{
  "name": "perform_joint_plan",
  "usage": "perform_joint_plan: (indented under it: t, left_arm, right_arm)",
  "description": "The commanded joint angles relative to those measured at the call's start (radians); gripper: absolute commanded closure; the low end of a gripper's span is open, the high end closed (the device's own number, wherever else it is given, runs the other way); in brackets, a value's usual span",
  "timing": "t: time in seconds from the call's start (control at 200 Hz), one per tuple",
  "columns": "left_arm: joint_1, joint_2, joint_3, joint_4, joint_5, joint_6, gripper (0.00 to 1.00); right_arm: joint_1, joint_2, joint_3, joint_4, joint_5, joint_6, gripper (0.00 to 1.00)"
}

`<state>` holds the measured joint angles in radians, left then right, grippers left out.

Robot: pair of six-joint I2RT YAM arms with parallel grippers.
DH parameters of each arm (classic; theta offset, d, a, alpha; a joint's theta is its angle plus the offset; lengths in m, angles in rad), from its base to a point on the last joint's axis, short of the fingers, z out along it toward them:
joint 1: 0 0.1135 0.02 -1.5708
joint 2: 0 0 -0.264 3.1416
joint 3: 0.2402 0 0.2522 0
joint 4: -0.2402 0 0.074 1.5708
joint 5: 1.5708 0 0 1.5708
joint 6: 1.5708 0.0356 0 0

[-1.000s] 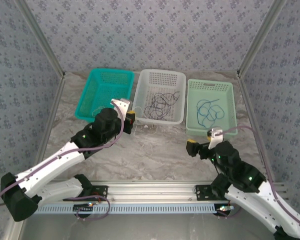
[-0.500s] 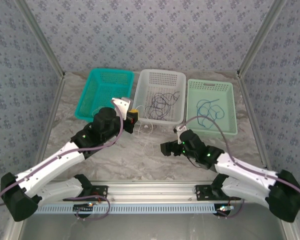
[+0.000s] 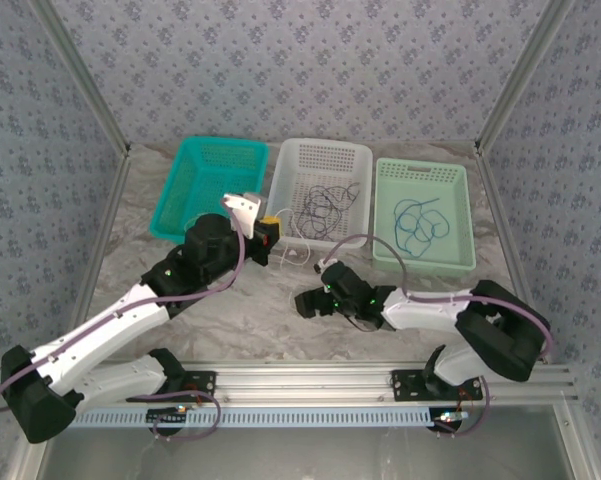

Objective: Untangle the cables

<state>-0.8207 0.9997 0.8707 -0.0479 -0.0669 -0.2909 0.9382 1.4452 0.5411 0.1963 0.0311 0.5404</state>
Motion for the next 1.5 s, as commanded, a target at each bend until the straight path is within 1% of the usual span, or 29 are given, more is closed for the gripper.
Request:
perform_joint_plan:
  t: [0.0, 0.03, 0.105, 0.14, 0.18, 0.23, 0.305, 0.4, 0.495, 0.54, 0.805, 0.949, 1.059, 1.224, 1.344, 1.499]
  left_arm:
    - [-0.008, -0.04, 0.012, 0.055, 0.014, -0.018, 0.96]
    - [-0.009, -0.046, 0.013, 0.056, 0.013, -0.017, 0.96]
    - [-0.008, -0.063, 0.02, 0.049, -0.003, -0.005, 0.96]
    - [-0.008, -0.073, 0.028, 0.043, -0.011, 0.004, 0.96]
    - [-0.007, -0.085, 0.04, 0.032, -0.021, 0.018, 0.96]
    - [-0.003, -0.1, 0.06, 0.014, -0.031, 0.036, 0.96]
    - [-0.001, -0.117, 0.094, -0.011, -0.035, 0.063, 0.96]
    - [0.001, -0.128, 0.138, -0.04, -0.039, 0.094, 0.96]
    - [0.003, -0.13, 0.177, -0.066, -0.054, 0.127, 0.96]
    - [0.005, -0.131, 0.195, -0.076, -0.062, 0.142, 0.96]
    - [0.015, -0.124, 0.301, -0.13, -0.091, 0.217, 0.96]
    - [0.052, -0.103, 0.336, -0.147, -0.105, 0.24, 0.96]
    - [0.13, -0.069, 0.341, -0.169, -0.093, 0.227, 0.96]
    - [0.308, -0.013, 0.304, -0.155, -0.034, 0.175, 0.96]
    - [0.447, 0.022, 0.277, -0.124, 0.059, 0.114, 0.96]
    - [0.541, 0.062, 0.261, -0.083, 0.091, 0.089, 0.96]
  right_arm:
    - [0.006, 0.048, 0.03, 0.064, -0.024, 0.024, 0.17]
    - [0.007, 0.058, 0.032, 0.061, -0.026, 0.026, 0.26]
    - [0.006, 0.077, 0.035, 0.031, -0.012, 0.042, 0.54]
    - [0.007, 0.08, 0.036, 0.005, -0.004, 0.049, 0.66]
    - [0.007, 0.08, 0.033, -0.018, 0.0, 0.053, 0.74]
    - [0.004, 0.072, 0.033, -0.061, 0.005, 0.061, 0.78]
    - [0.004, 0.058, 0.033, -0.128, 0.024, 0.065, 0.8]
    - [0.003, 0.037, 0.011, -0.165, 0.047, 0.078, 0.82]
    - [-0.002, 0.015, -0.019, -0.172, 0.06, 0.081, 0.83]
    - [-0.004, 0.007, -0.032, -0.175, 0.065, 0.111, 0.83]
    - [-0.03, -0.045, -0.075, -0.187, 0.078, 0.137, 0.83]
    - [-0.03, -0.059, -0.077, -0.187, 0.074, 0.133, 0.82]
    - [-0.029, -0.067, -0.076, -0.187, 0.073, 0.13, 0.82]
    - [-0.017, -0.093, -0.08, -0.196, 0.082, 0.131, 0.82]
    - [-0.002, -0.112, -0.078, -0.208, 0.096, 0.127, 0.81]
    - [0.004, -0.124, -0.078, -0.221, 0.106, 0.128, 0.81]
